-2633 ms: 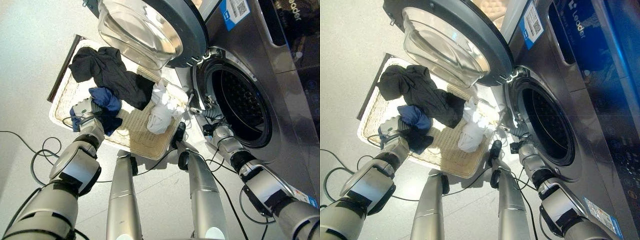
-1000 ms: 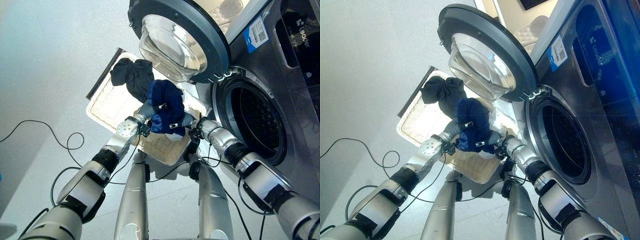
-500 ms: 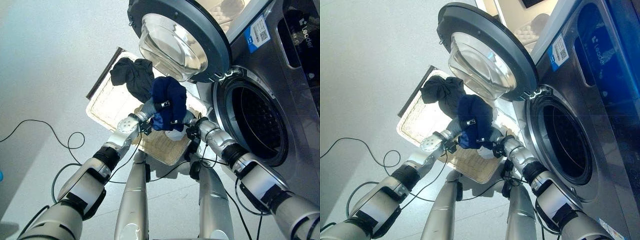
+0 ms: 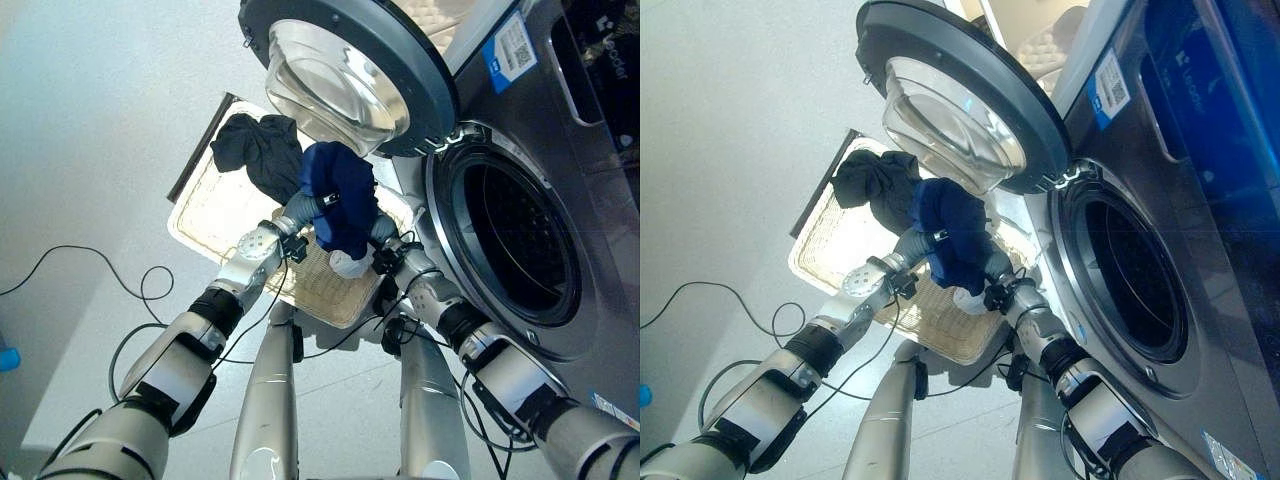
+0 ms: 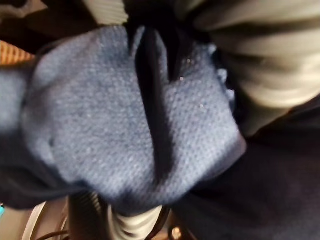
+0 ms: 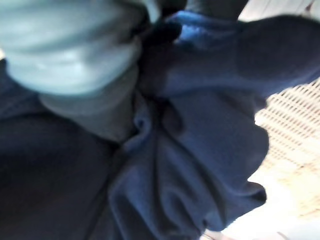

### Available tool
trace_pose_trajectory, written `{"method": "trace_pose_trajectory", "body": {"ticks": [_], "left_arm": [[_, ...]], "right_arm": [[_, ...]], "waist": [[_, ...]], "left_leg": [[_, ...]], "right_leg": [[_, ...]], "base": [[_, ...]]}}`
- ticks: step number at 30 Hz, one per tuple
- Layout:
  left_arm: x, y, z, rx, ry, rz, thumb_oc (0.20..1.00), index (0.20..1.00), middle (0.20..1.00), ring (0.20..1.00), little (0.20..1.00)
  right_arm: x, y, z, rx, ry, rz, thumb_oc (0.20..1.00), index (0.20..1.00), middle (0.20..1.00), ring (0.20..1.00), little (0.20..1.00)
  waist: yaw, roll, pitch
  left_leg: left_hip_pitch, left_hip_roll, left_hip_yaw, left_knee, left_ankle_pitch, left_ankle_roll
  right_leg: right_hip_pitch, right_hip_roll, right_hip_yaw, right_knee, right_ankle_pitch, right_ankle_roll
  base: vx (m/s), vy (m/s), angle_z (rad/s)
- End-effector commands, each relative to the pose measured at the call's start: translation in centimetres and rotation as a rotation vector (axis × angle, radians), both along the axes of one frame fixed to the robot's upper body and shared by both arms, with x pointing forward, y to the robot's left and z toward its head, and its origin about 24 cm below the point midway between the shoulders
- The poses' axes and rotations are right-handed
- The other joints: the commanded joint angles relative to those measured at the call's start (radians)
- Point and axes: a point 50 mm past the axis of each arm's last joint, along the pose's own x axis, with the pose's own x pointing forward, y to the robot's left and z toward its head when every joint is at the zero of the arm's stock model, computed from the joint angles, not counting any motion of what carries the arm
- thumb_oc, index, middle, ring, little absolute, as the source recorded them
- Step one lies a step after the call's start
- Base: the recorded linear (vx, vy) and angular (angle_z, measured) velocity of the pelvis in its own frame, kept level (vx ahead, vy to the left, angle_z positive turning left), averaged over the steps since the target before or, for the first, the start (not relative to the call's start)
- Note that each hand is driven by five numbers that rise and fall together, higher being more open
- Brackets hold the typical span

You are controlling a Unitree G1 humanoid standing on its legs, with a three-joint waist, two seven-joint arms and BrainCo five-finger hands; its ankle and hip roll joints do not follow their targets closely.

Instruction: Put the clothes into the washing machine.

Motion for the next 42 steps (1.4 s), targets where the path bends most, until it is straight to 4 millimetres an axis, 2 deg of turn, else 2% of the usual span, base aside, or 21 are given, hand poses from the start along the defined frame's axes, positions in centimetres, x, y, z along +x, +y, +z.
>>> {"method": "trace_pose_trajectory", "body": {"ticks": [1, 2, 3, 4, 5, 6, 10, 16, 17, 23, 24, 27, 28, 29, 30, 35, 36, 37, 38, 39, 42], "left_arm": [[-2.1, -4.6, -1.4, 0.071, -0.020, -0.181, 0.206, 0.206, 0.206, 0.206, 0.206], [-2.1, -4.6, -1.5, 0.090, -0.023, -0.180, 0.354, 0.354, 0.354, 0.354, 0.354], [-2.1, -4.6, -1.5, 0.090, -0.023, -0.180, 0.354, 0.354, 0.354, 0.354, 0.354], [-2.0, -4.7, -1.5, 0.112, -0.025, -0.179, 0.583, 0.583, 0.583, 0.583, 0.583], [-1.9, -4.7, -1.7, 0.145, -0.023, -0.180, 0.922, 0.922, 0.922, 0.922, 0.922], [-1.9, -4.8, -1.9, 0.186, -0.026, -0.180, 1.000, 1.000, 1.000, 1.000, 1.000], [-1.9, -4.9, -2.0, 0.207, -0.024, -0.182, 1.000, 1.000, 1.000, 1.000, 1.000], [-1.4, -5.4, -1.9, 0.346, -0.059, -0.164, 1.000, 1.000, 1.000, 1.000, 1.000], [-1.3, -5.6, -1.6, 0.394, -0.098, -0.154, 1.000, 1.000, 1.000, 1.000, 1.000], [-1.0, -5.9, -1.2, 0.381, -0.130, -0.105, 1.000, 1.000, 1.000, 1.000, 1.000], [-1.0, -5.8, -1.1, 0.369, -0.145, -0.077, 1.000, 1.000, 1.000, 1.000, 1.000], [-0.9, -5.8, -1.0, 0.349, -0.158, -0.047, 1.000, 1.000, 1.000, 1.000, 1.000], [-0.8, -5.7, -0.7, 0.304, -0.173, 0.000, 1.000, 1.000, 1.000, 1.000, 1.000], [-0.8, -5.6, -0.6, 0.297, -0.176, 0.006, 1.000, 1.000, 1.000, 1.000, 1.000], [-0.7, -5.4, -0.3, 0.267, -0.191, 0.046, 1.000, 1.000, 1.000, 1.000, 1.000], [-0.1, -4.1, 0.0, 0.163, -0.192, 0.187, 1.000, 1.000, 1.000, 1.000, 1.000], [0.2, -3.2, 0.0, 0.125, -0.188, 0.246, 1.000, 1.000, 1.000, 1.000, 1.000], [0.2, -3.2, 0.0, 0.125, -0.188, 0.246, 1.000, 1.000, 1.000, 1.000, 1.000], [0.2, -2.9, -0.2, 0.114, -0.181, 0.268, 1.000, 1.000, 1.000, 1.000, 1.000], [0.3, -1.3, -0.7, 0.064, -0.172, 0.371, 1.000, 1.000, 1.000, 1.000, 1.000], [0.1, -0.1, -1.7, 0.040, -0.148, 0.430, 1.000, 1.000, 1.000, 1.000, 1.000]], "right_arm": [[1.1, -0.6, 5.6, 0.214, -0.198, -0.047, 0.200, 0.200, 0.200, 0.200, 0.200], [1.1, -0.7, 5.6, 0.230, -0.204, -0.050, 0.200, 0.200, 0.200, 0.200, 0.200], [1.1, -0.7, 5.6, 0.230, -0.204, -0.050, 0.200, 0.200, 0.200, 0.200, 0.200], [1.0, -0.7, 5.7, 0.255, -0.211, -0.053, 0.200, 0.200, 0.200, 0.200, 0.200], [1.0, -0.7, 5.7, 0.295, -0.218, -0.050, 0.200, 0.200, 0.200, 0.200, 0.200], [0.9, -0.7, 5.7, 0.317, -0.224, -0.051, 0.200, 0.200, 0.200, 0.200, 0.200], [0.9, -0.7, 5.7, 0.323, -0.226, -0.050, 0.200, 0.200, 0.200, 0.200, 0.200], [0.7, -0.3, 4.8, 0.360, -0.208, -0.025, 0.200, 0.200, 0.200, 0.200, 0.200], [0.8, -0.8, 4.4, 0.424, -0.186, -0.049, 0.200, 0.200, 0.200, 0.200, 0.200], [0.9, -2.6, 2.9, 0.584, -0.138, -0.181, 0.200, 0.200, 0.200, 0.200, 0.200], [0.7, -3.8, 1.5, 0.666, -0.101, -0.254, 0.200, 0.200, 0.200, 0.200, 0.200], [0.6, -4.9, 0.5, 0.737, -0.077, -0.321, 0.200, 0.200, 0.200, 0.200, 0.200], [0.5, -6.4, -0.3, 0.800, -0.068, -0.408, 0.200, 0.200, 0.200, 0.200, 0.200], [0.4, -6.7, -0.4, 0.807, -0.070, -0.423, 0.200, 0.200, 0.200, 0.200, 0.200], [0.4, -7.9, -0.6, 0.853, -0.075, -0.490, 0.200, 0.200, 0.200, 0.200, 0.200], [0.5, -12.1, 0.5, 0.968, -0.129, -0.696, 0.200, 0.200, 0.200, 0.200, 0.200], [0.6, -13.5, 1.4, 1.001, -0.161, -0.751, 0.200, 0.200, 0.200, 0.200, 0.200], [0.6, -13.5, 1.4, 1.001, -0.161, -0.751, 0.200, 0.200, 0.200, 0.200, 0.200], [0.6, -14.0, 1.5, 1.015, -0.167, -0.771, 0.200, 0.200, 0.200, 0.200, 0.200], [0.4, -15.7, 2.6, 1.087, -0.221, -0.840, 0.200, 0.200, 0.200, 0.200, 0.200], [0.1, -17.0, 3.0, 1.136, -0.246, -0.892, 0.200, 0.200, 0.200, 0.200, 0.200]], "waist": [[-0.015, 0.086, -0.029], [-0.018, 0.086, -0.029], [-0.018, 0.086, -0.029], [-0.023, 0.086, -0.029], [-0.030, 0.085, -0.029], [-0.037, 0.085, -0.029], [-0.039, 0.084, -0.029], [-0.067, 0.082, -0.029], [-0.072, 0.082, -0.029], [-0.086, 0.083, -0.029], [-0.094, 0.085, -0.029], [-0.100, 0.088, -0.029], [-0.104, 0.093, -0.029], [-0.103, 0.095, -0.029], [-0.103, 0.099, -0.029], [-0.089, 0.116, -0.029], [-0.079, 0.119, -0.029], [-0.079, 0.119, -0.029], [-0.075, 0.121, -0.029], [-0.060, 0.123, -0.029], [-0.047, 0.124, -0.029]], "left_leg": [[-0.034, -0.091, 0.079, 0.005, -0.029, 0.023], [-0.035, -0.089, 0.084, 0.006, -0.030, 0.023], [-0.035, -0.089, 0.084, 0.006, -0.030, 0.023], [-0.034, -0.087, 0.090, 0.005, -0.030, 0.022], [-0.033, -0.085, 0.096, 0.005, -0.031, 0.022], [-0.033, -0.084, 0.101, 0.006, -0.032, 0.021], [-0.033, -0.084, 0.103, 0.005, -0.032, 0.021], [-0.041, -0.071, 0.133, 0.003, -0.032, 0.017], [-0.042, -0.068, 0.140, 0.003, -0.031, 0.016], [-0.043, -0.063, 0.155, -0.004, -0.029, 0.011], [-0.043, -0.060, 0.162, -0.008, -0.029, 0.010], [-0.042, -0.056, 0.170, -0.010, -0.030, 0.009], [-0.041, -0.053, 0.178, -0.011, -0.031, 0.009], [-0.040, -0.053, 0.179, -0.011, -0.032, 0.009], [-0.038, -0.053, 0.183, -0.012, -0.034, 0.009], [-0.040, -0.063, 0.175, -0.001, -0.044, 0.009], [-0.049, -0.067, 0.167, 0.003, -0.041, 0.011], [-0.049, -0.067, 0.167, 0.003, -0.041, 0.011], [-0.044, -0.069, 0.164, 0.008, -0.050, 0.010], [-0.054, -0.075, 0.152, 0.014, -0.048, 0.012], [-0.049, -0.081, 0.141, 0.022, -0.061, 0.011]], "right_leg": [[0.027, 0.037, -0.020, -0.057, 0.014, 0.114], [0.026, 0.037, -0.017, -0.061, 0.016, 0.115], [0.026, 0.037, -0.017, -0.061, 0.016, 0.115], [0.027, 0.039, -0.013, -0.068, 0.019, 0.116], [0.028, 0.043, -0.006, -0.073, 0.021, 0.118], [0.028, 0.047, 0.001, -0.078, 0.023, 0.120], [0.028, 0.049, 0.004, -0.080, 0.024, 0.120], [0.018, 0.060, 0.027, -0.099, 0.033, 0.127], [0.016, 0.063, 0.031, -0.100, 0.033, 0.127], [0.014, 0.076, 0.042, -0.104, 0.032, 0.129], [0.012, 0.082, 0.049, -0.107, 0.031, 0.129], [0.009, 0.086, 0.056, -0.105, 0.029, 0.129], [0.010, 0.089, 0.059, -0.104, 0.026, 0.129], [0.010, 0.088, 0.059, -0.104, 0.025, 0.129], [0.011, 0.087, 0.059, -0.104, 0.023, 0.129], [0.014, 0.075, 0.050, -0.092, 0.017, 0.131], [0.006, 0.068, 0.043, -0.090, 0.024, 0.131], [0.006, 0.068, 0.043, -0.090, 0.024, 0.131], [0.013, 0.064, 0.040, -0.086, 0.017, 0.133], [0.005, 0.054, 0.028, -0.083, 0.026, 0.133], [0.014, 0.045, 0.015, -0.076, 0.020, 0.135]], "base": [[-0.01, 0.048, -0.32], [0.00, 0.021, -0.27], [-0.01, 0.036, -0.32], [0.00, 0.054, -0.18], [-0.01, 0.080, -0.23], [0.00, 0.059, -0.08], [0.00, 0.025, -0.14], [-0.01, 0.062, -0.20], [0.01, 0.058, -0.19], [0.00, 0.060, -0.07], [0.00, 0.096, -0.09], [0.01, 0.092, -0.11], [0.01, 0.075, -0.12], [0.01, 0.095, -0.17], [0.01, 0.038, -0.16], [0.00, 0.020, -0.05], [0.00, 0.000, 0.00], [0.01, -0.030, 0.00], [0.02, -0.060, 0.01], [0.03, -0.079, 0.01], [0.01, -0.064, 0.04]]}}
